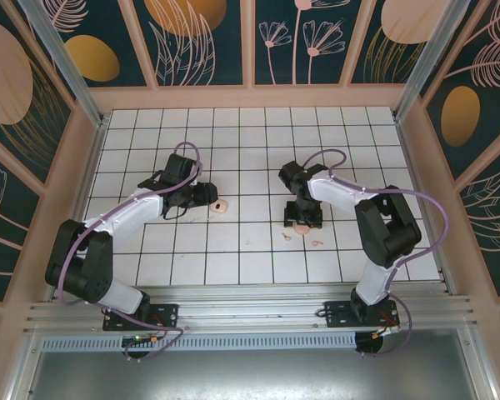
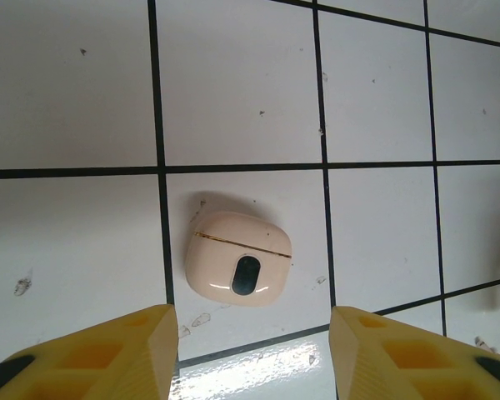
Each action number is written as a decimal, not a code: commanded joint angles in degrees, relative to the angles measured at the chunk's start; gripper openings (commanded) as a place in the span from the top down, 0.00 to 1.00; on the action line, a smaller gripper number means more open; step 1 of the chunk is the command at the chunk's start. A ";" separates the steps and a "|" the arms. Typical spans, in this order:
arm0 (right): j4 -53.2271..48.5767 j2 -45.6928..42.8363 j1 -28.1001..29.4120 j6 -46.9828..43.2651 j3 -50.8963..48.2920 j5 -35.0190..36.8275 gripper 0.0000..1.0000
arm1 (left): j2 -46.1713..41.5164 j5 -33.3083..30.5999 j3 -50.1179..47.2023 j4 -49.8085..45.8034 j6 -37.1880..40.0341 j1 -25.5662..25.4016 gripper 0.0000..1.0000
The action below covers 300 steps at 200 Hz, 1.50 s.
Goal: Insert wireless bluetooth earbuds into charging case
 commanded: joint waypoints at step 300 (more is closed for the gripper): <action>14.93 -14.22 -1.77 -4.41 -4.90 -1.51 0.50 | -3.73 10.00 1.84 5.35 1.17 0.12 0.52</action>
